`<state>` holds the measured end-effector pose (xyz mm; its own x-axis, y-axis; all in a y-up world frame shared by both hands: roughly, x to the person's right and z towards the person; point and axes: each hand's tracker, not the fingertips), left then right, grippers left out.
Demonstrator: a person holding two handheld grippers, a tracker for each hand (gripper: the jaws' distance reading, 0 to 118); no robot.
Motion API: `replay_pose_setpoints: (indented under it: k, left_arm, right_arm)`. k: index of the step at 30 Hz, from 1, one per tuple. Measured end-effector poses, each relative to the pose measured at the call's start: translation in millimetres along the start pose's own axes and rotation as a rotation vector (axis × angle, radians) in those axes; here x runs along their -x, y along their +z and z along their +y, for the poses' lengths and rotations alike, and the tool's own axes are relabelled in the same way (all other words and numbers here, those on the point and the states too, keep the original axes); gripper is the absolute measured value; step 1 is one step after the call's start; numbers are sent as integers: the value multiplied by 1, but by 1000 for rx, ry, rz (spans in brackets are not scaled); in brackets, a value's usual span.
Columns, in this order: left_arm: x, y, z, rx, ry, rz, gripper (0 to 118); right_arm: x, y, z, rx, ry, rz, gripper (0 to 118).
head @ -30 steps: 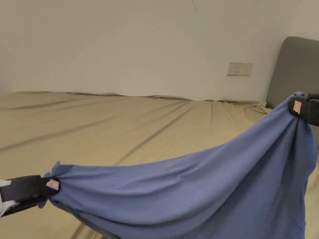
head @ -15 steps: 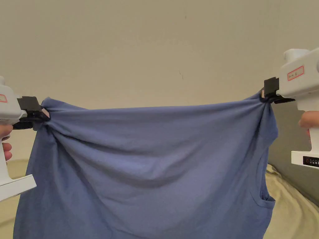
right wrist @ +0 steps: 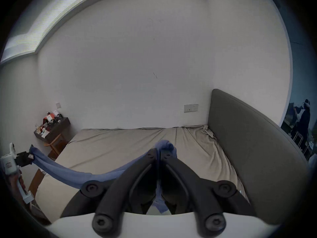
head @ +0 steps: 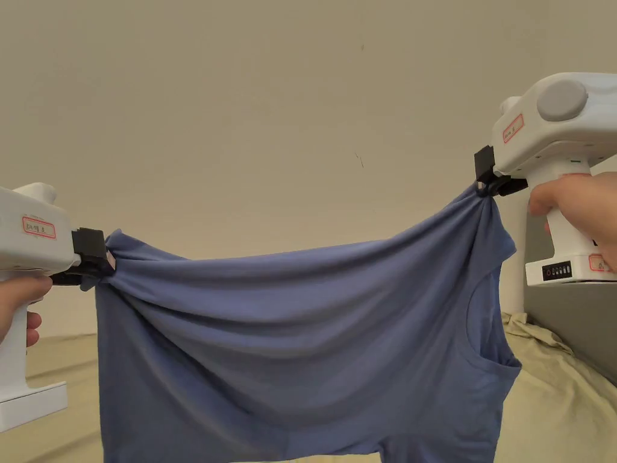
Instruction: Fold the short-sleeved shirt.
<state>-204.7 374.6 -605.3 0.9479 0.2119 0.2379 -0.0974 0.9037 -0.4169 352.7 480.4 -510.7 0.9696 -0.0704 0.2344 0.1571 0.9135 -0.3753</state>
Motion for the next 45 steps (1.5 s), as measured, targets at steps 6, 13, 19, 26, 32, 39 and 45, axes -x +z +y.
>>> replay_pose_setpoints:
  k: [6, 13, 19, 26, 32, 39, 45]
  left_arm:
    - [18, -35, -13, 53, 76, 10, 16]
    - [39, -94, -86, 234, 90, 27, 16]
    - [54, -131, -192, 394, 154, 47, 16]
    - [73, -103, -308, 513, 308, -154, 16]
    - [94, -6, -366, 538, 245, -226, 16]
    - [116, 97, -407, 433, 439, -337, 16]
    - [135, 132, -454, 551, 375, -293, 16]
  right_arm:
    - [6, -28, -9, 30, 10, -4, 4]
    - [10, -90, -84, 161, 95, -68, 4]
    - [9, -148, -202, 352, 44, -17, 4]
    - [-14, -133, -338, 486, 17, 62, 4]
    - [-61, -29, -428, 481, -120, 116, 4]
    - [-104, 96, -485, 495, -270, 159, 4]
    - [-103, 151, -533, 650, -197, 118, 4]
